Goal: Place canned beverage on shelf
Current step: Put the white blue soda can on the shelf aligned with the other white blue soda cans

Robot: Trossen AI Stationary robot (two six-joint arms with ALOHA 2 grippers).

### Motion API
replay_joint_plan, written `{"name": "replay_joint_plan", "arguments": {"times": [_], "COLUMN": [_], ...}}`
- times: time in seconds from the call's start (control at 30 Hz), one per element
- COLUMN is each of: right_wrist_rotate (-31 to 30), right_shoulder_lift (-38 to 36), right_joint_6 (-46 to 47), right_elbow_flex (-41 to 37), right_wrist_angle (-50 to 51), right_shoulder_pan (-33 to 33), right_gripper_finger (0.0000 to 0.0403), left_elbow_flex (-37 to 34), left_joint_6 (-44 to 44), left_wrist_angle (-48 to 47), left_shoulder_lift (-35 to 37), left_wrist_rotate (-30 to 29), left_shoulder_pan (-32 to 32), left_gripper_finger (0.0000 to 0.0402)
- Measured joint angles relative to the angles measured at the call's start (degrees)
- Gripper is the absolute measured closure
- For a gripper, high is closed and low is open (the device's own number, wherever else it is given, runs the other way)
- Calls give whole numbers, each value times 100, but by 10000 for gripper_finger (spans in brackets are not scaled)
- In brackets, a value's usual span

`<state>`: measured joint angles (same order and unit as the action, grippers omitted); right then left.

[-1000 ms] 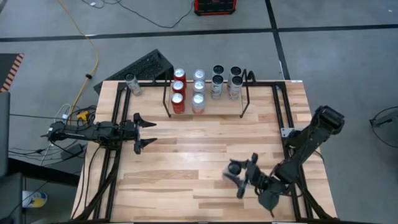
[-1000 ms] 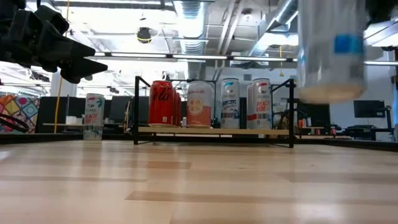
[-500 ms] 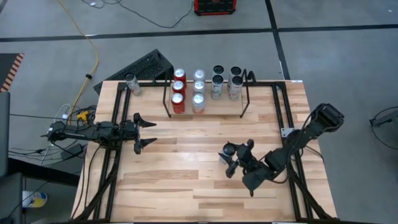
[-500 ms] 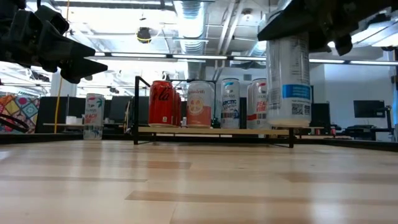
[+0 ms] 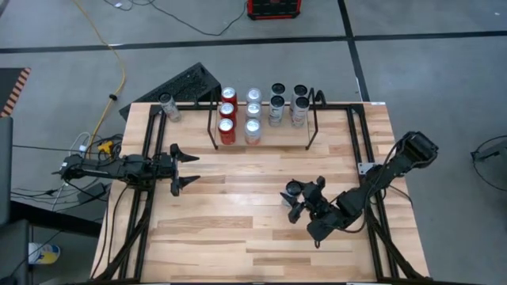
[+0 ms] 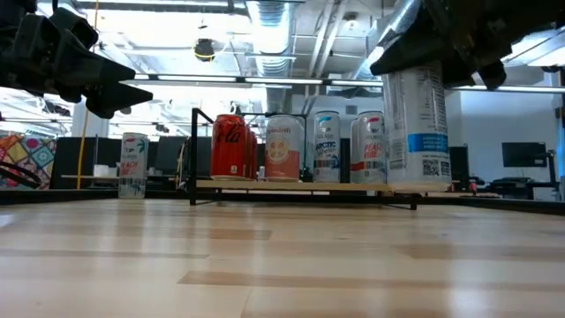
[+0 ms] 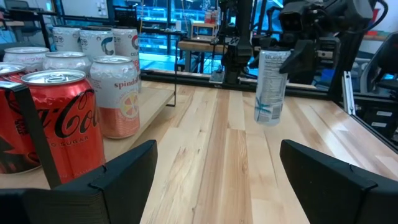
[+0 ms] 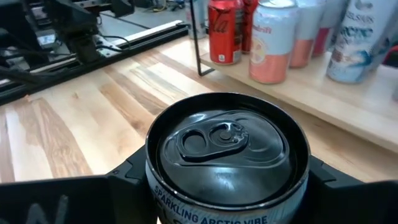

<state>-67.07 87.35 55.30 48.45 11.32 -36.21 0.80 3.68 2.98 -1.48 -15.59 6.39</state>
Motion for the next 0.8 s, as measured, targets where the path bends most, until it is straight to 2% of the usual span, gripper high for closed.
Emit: {"name": "replay_joint_plan", "arguments": {"times": [0.2,0.47,0.67,0.8], "right_wrist_rotate": [1,-304,-346,-145], "right_shoulder_lift": [270,913,920,815], "right_joint_6": [481,616,615,350], "right_elbow_flex": [2,11,8,32], "right_wrist_angle": [117,-353,-484,-517], "right_shoulder_pan": [75,203,203,181], "right_gripper_finger": [172,172,169,150], "left_elbow_flex": [0,0,-1,0], "left_joint_6": [0,0,0,0], "left_wrist_angle": [0,0,0,0], "left_shoulder_lift": [0,-2,0,-2], "left_wrist_rotate": [-1,0,0,0], "left_shoulder_pan": [-2,-1,-1,0], "left_gripper_finger": [74,74,74,74]}}
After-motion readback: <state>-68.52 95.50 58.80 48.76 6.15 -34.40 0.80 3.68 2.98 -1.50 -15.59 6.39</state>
